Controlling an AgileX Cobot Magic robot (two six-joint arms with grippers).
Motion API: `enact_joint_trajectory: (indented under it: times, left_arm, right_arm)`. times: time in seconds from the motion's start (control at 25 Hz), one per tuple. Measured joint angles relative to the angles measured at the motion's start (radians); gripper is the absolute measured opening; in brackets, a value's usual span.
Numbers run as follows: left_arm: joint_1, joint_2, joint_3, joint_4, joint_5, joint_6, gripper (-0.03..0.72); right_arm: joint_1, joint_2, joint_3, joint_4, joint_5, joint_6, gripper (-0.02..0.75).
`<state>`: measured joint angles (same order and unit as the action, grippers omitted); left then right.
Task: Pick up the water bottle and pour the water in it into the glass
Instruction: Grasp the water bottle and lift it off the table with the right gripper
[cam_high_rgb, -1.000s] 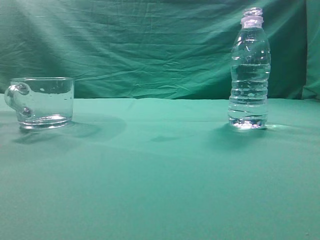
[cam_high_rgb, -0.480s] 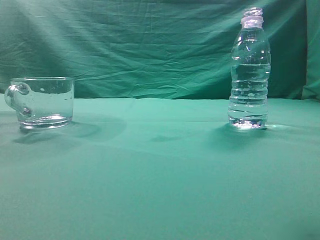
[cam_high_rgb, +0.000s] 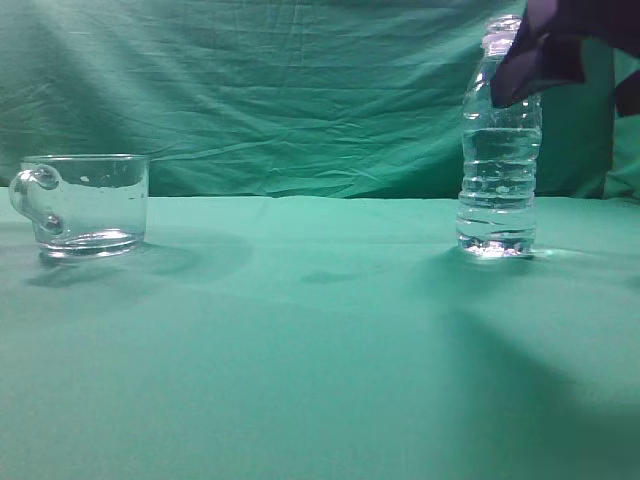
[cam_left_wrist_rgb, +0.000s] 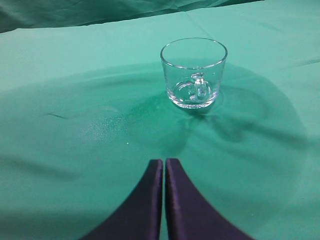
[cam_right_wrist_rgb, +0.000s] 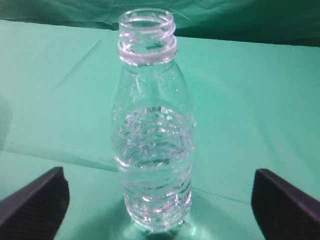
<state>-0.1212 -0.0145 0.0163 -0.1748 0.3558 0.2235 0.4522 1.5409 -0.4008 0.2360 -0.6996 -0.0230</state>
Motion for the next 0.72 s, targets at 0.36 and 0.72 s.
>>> enact_joint_trajectory:
  times: [0.36,0.72]
  left_arm:
    - [0.0,0.0,0.0,0.0,0.0,0.0,0.0]
    - [0.0,0.0,0.0,0.0,0.0,0.0,0.0]
  right_arm:
    - [0.0,0.268,-0.121,-0.052,-0.169,0.072,0.645]
    - [0.0,0.4,-0.208,-0.054,-0.237,0.094,0.601]
